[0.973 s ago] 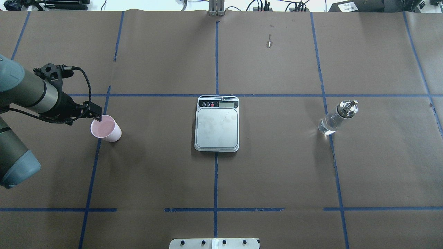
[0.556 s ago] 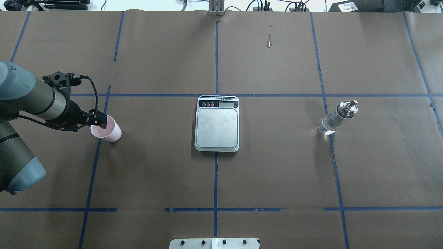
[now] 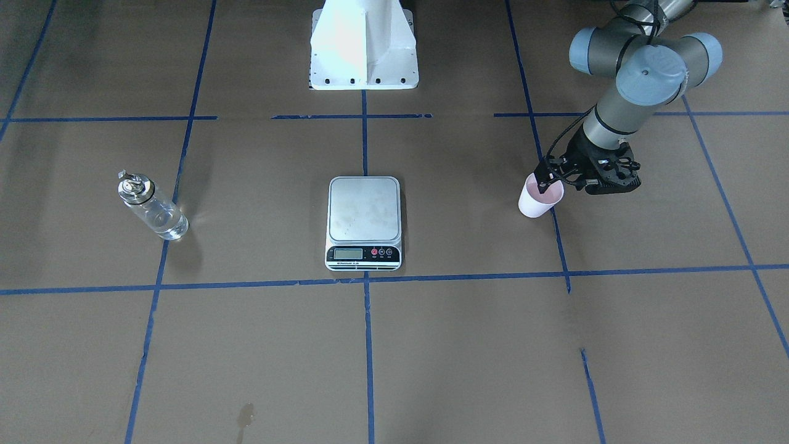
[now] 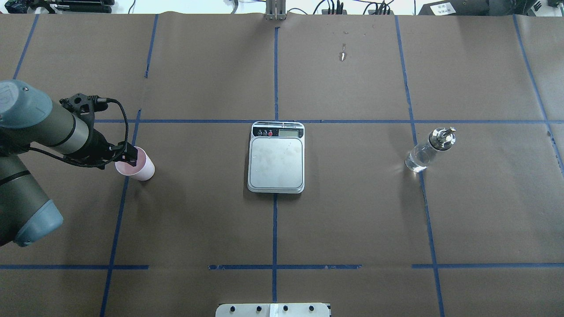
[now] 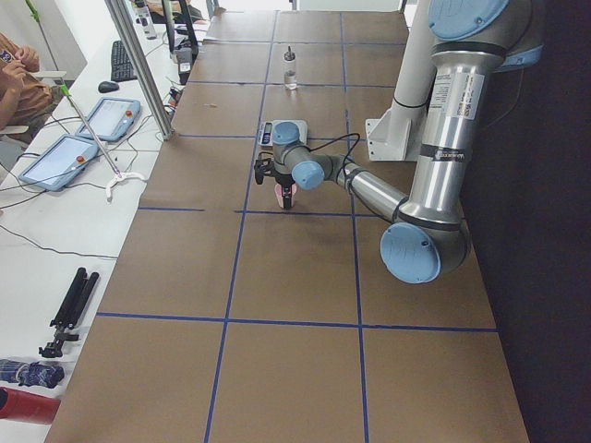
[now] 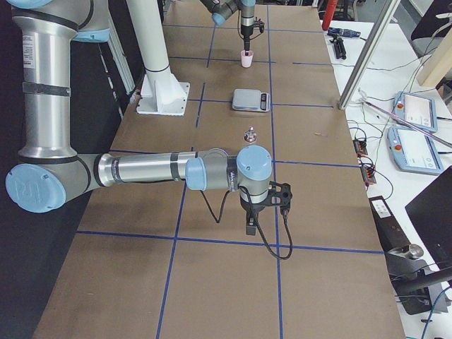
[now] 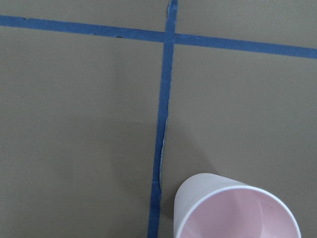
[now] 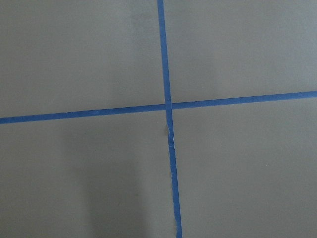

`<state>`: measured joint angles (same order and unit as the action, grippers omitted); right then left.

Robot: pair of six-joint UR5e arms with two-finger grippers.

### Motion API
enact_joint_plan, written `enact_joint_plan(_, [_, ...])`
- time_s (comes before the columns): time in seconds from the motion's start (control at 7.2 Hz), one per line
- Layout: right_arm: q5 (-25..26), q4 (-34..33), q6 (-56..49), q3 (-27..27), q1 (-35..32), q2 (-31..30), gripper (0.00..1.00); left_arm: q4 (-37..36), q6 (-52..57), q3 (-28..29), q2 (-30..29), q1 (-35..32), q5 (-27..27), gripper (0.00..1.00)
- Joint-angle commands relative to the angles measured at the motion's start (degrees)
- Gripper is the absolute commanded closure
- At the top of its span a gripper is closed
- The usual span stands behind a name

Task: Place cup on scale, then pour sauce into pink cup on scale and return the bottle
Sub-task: 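Close the left gripper around the pink cup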

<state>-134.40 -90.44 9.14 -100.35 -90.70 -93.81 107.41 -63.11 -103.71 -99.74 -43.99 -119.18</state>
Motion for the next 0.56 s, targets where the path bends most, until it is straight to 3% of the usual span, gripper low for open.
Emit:
enact_joint_plan(0.0, [0.0, 0.0, 0.0, 0.1, 0.0, 0.3, 0.00, 0.0, 0.0, 0.7, -0.6, 0.0, -0.1, 0.38])
enact_joint_plan(0.28, [0.1, 0.0, 0.0, 0.0, 0.0, 0.4, 0.00, 0.1, 0.4, 0.4, -0.5, 0.0, 0.0, 0.80])
enact_joint_plan(0.42, [0.0, 0.0, 0.0, -0.1, 0.0, 0.4, 0.00, 0.0, 0.4, 0.0, -0.4, 0.0, 0.2, 0.95])
